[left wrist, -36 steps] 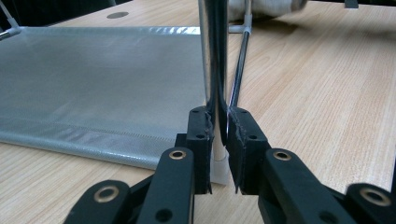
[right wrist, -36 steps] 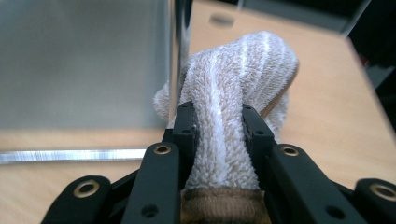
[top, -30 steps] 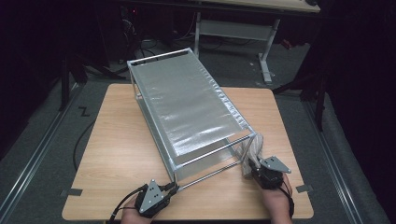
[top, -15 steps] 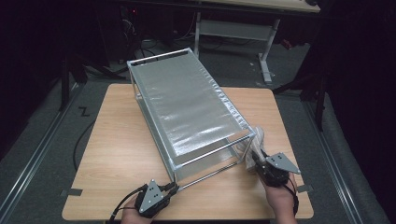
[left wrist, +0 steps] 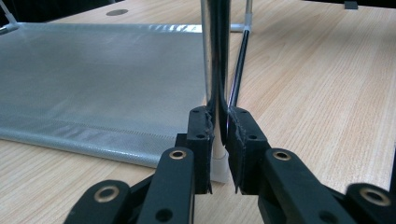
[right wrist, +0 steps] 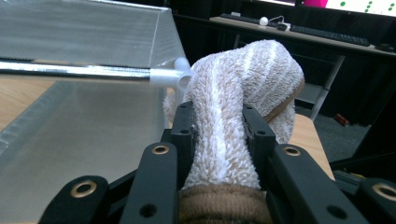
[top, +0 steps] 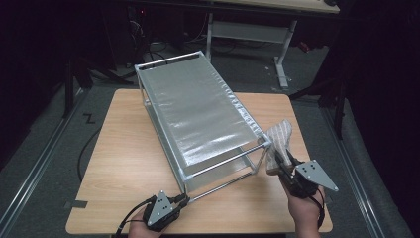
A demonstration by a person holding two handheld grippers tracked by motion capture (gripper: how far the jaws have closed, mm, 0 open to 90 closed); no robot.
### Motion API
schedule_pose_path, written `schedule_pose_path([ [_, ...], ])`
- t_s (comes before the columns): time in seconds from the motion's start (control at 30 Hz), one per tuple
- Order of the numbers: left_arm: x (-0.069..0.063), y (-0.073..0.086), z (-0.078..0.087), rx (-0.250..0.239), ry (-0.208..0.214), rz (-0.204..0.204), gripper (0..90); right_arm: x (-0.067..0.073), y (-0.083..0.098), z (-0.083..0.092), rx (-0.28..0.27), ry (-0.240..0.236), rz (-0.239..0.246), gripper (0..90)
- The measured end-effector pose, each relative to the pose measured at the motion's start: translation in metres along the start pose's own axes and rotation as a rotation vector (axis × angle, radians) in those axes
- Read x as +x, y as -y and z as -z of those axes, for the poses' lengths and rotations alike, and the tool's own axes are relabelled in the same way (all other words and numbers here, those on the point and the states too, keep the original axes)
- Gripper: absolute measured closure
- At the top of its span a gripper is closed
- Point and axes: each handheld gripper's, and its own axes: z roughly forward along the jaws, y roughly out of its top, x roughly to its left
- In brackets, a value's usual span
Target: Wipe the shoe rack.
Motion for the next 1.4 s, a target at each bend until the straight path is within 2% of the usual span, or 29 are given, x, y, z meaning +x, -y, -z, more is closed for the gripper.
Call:
schedule_pose_path([
  [0.37,0.002,-0.001,-0.002,0.004,0.014,-0.002,79.2,0.003,0.029,-0.014,0.128,-0.024,0.025,71.3],
  [0.47,0.002,-0.001,-0.003,0.005,0.020,-0.003,79.2,0.005,0.042,-0.019,0.181,-0.030,0.034,71.3],
  [0.63,0.002,-0.002,-0.005,0.006,0.034,-0.009,79.3,0.005,0.065,-0.029,0.300,-0.043,0.036,71.5],
  [0.8,0.002,-0.003,-0.006,0.006,0.040,-0.010,79.3,0.003,0.079,-0.036,0.377,-0.055,0.023,71.2],
  [0.87,0.002,-0.003,-0.006,0.008,0.042,-0.014,79.3,0.002,0.080,-0.034,0.387,-0.031,0.018,71.1],
  [0.97,0.002,-0.003,-0.006,0.008,0.044,-0.011,79.3,-0.003,0.076,-0.025,0.368,0.013,0.005,70.9],
  [1.1,0.002,-0.003,-0.006,0.011,0.045,-0.012,79.3,-0.009,0.075,-0.005,0.342,0.076,0.001,70.3],
  [1.23,0.002,-0.004,-0.006,0.012,0.049,-0.011,79.3,-0.015,0.082,0.015,0.357,0.119,-0.022,69.6],
  [1.33,0.002,-0.004,-0.007,0.013,0.051,-0.013,79.3,-0.017,0.089,0.020,0.383,0.115,-0.031,67.4],
  [1.4,0.001,-0.005,-0.008,0.013,0.055,-0.014,79.3,-0.017,0.094,0.016,0.417,0.108,-0.044,63.4],
])
